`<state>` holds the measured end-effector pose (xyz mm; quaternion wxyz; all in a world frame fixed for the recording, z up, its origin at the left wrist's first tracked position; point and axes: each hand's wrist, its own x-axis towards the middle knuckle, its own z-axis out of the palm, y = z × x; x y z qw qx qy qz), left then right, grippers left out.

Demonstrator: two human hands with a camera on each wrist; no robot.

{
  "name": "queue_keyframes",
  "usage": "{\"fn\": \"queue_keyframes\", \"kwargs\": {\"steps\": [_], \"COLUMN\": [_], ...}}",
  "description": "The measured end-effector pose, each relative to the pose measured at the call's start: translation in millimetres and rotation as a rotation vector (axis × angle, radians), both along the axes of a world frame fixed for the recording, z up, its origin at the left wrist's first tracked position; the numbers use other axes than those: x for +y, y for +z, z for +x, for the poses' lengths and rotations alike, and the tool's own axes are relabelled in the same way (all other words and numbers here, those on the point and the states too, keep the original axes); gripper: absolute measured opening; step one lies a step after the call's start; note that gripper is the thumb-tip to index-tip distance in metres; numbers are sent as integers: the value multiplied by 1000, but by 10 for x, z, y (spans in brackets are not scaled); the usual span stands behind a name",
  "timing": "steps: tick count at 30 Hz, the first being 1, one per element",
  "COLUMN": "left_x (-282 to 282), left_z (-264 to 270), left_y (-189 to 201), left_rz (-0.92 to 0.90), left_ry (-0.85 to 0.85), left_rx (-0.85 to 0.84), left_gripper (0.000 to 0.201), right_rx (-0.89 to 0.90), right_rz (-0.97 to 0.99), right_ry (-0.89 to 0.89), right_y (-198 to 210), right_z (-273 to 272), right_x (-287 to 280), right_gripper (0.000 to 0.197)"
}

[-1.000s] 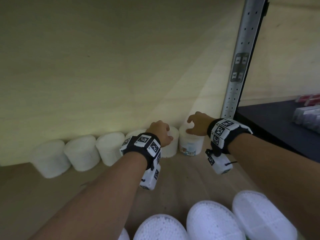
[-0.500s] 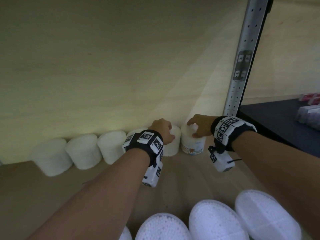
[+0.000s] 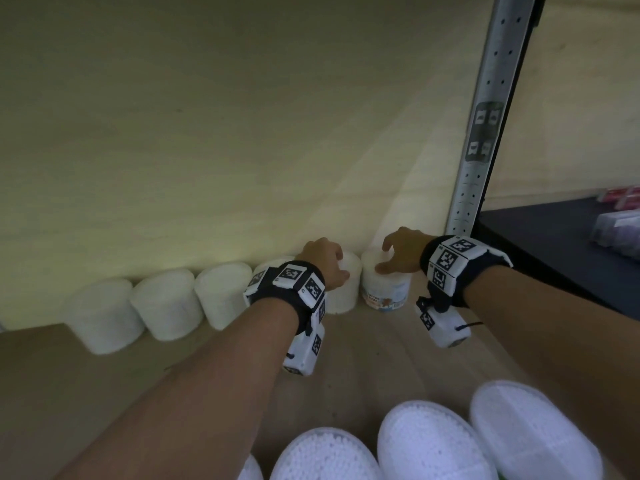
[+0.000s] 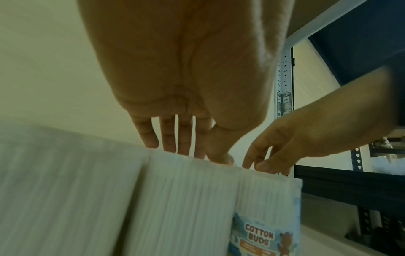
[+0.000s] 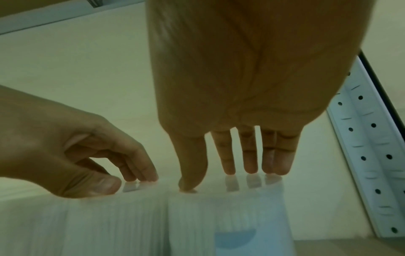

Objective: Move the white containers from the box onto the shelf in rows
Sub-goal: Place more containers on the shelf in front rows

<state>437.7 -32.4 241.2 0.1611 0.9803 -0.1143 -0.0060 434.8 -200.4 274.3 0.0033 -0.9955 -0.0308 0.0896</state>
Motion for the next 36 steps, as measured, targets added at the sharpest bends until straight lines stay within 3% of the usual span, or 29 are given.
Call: {"fn": "queue_keyframes", "kwargs": {"steps": [12, 17, 22, 36], "left_x": [16, 11, 18, 14], "left_z": [-4, 16, 28, 17], "left_y": [-43, -44, -53, -48], "left_rz": [-43, -24, -22, 3], "left_ry": [12, 9, 10, -1], "left_rx": [14, 23, 31, 25], "left_gripper": [47, 47, 47, 48], "right_rx": [77, 22, -15, 25], "right_rz": [25, 84, -26, -56], "right_ry": [77, 37, 14, 138], "right_y": [32, 8, -44, 12], "right_z": [15, 68, 69, 61], "right_x": [-17, -21, -4, -28], "right_gripper": [55, 53, 63, 56]}}
